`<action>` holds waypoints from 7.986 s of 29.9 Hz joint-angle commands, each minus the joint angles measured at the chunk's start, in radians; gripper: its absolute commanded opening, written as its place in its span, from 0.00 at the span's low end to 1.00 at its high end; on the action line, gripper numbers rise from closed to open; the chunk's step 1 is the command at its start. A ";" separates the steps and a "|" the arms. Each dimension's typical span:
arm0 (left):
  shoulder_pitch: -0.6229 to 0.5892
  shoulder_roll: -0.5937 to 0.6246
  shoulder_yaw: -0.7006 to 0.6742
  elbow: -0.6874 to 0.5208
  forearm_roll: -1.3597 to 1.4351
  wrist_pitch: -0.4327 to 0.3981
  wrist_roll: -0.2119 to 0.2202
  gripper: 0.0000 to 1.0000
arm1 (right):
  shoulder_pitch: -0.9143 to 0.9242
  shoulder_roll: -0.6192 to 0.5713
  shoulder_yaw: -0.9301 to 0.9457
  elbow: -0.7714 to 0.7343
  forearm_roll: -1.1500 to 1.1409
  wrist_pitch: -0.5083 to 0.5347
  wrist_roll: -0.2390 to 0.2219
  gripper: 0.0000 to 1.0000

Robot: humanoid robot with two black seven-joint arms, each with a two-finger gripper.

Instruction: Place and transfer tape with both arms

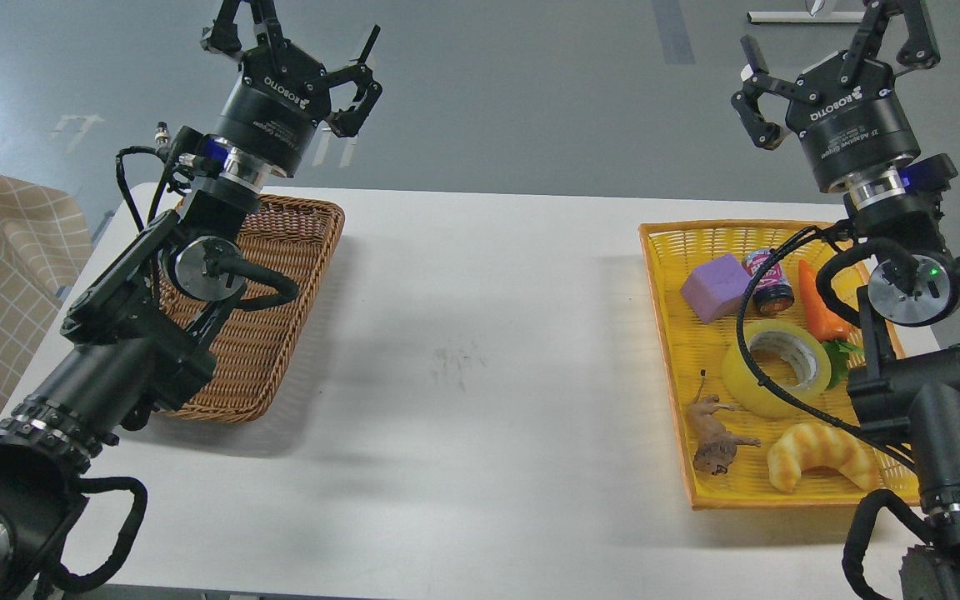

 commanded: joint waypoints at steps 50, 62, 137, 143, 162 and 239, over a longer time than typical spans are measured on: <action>0.012 0.005 0.000 -0.043 -0.008 0.000 -0.006 0.98 | -0.041 0.000 0.002 0.031 0.005 0.000 0.001 1.00; 0.012 0.005 -0.003 -0.043 -0.008 0.000 -0.009 0.98 | -0.045 0.000 0.002 0.031 0.005 0.000 0.001 1.00; 0.013 0.005 -0.011 -0.043 -0.008 0.000 -0.014 0.98 | -0.032 -0.805 -0.767 0.331 -0.840 0.000 -0.084 1.00; 0.013 0.008 -0.012 -0.043 -0.008 0.000 -0.014 0.98 | -0.036 -0.861 -0.853 0.339 -0.865 0.000 -0.117 1.00; 0.015 0.008 -0.012 -0.043 -0.008 0.000 -0.014 0.98 | -0.153 -0.812 -0.873 0.334 -1.063 0.000 -0.121 0.96; 0.013 0.000 -0.014 -0.041 -0.009 0.000 -0.014 0.98 | 0.169 -0.517 -0.998 0.376 -1.064 0.000 -0.124 0.00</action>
